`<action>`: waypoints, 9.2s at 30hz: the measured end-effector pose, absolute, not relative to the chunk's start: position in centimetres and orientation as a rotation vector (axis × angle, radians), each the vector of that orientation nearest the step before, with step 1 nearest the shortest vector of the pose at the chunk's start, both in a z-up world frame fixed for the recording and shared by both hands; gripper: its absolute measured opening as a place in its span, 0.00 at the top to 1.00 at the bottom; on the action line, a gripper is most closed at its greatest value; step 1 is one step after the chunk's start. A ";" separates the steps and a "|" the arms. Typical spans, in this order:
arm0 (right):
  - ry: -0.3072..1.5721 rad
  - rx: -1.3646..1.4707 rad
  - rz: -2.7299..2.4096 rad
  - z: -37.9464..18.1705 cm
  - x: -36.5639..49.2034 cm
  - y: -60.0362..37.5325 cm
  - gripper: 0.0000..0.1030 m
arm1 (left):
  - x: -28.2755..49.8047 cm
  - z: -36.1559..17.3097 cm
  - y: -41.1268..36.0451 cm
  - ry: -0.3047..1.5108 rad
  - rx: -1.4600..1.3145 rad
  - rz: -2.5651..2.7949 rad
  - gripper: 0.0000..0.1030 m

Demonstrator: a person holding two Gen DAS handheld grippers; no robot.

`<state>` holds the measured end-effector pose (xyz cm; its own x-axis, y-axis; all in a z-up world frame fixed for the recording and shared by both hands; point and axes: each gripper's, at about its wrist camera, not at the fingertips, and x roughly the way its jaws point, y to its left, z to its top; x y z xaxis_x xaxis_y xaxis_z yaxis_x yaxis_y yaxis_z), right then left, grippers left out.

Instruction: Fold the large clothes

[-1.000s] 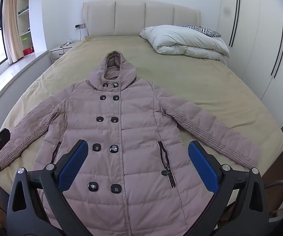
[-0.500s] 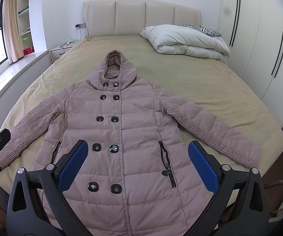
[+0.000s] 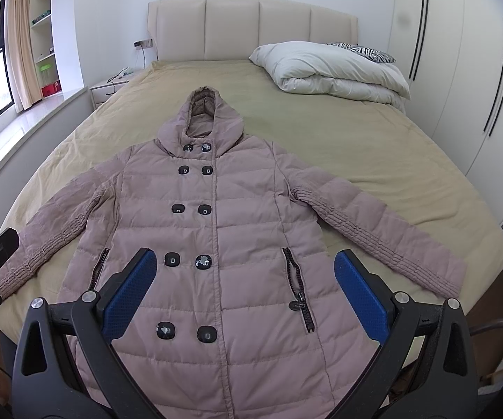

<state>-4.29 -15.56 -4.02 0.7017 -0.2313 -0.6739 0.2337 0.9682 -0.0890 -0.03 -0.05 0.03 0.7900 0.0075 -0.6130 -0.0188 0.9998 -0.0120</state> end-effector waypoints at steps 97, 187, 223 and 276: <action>0.852 0.359 0.081 -11.2 -2.4 -13.7 0.00 | -7.0 -21.2 30.8 0.509 -1.358 0.345 0.14; 0.849 1.029 0.011 -28.9 29.9 -43.1 0.88 | 19.9 -18.2 7.0 0.832 -0.254 0.152 0.47; 0.885 0.560 0.076 -23.2 27.2 -34.5 0.86 | 34.3 -19.0 7.3 0.860 0.009 0.110 0.73; 0.167 1.570 -0.562 -26.2 -12.1 -63.0 0.49 | 11.5 -15.3 -7.6 0.954 -0.117 -0.351 0.45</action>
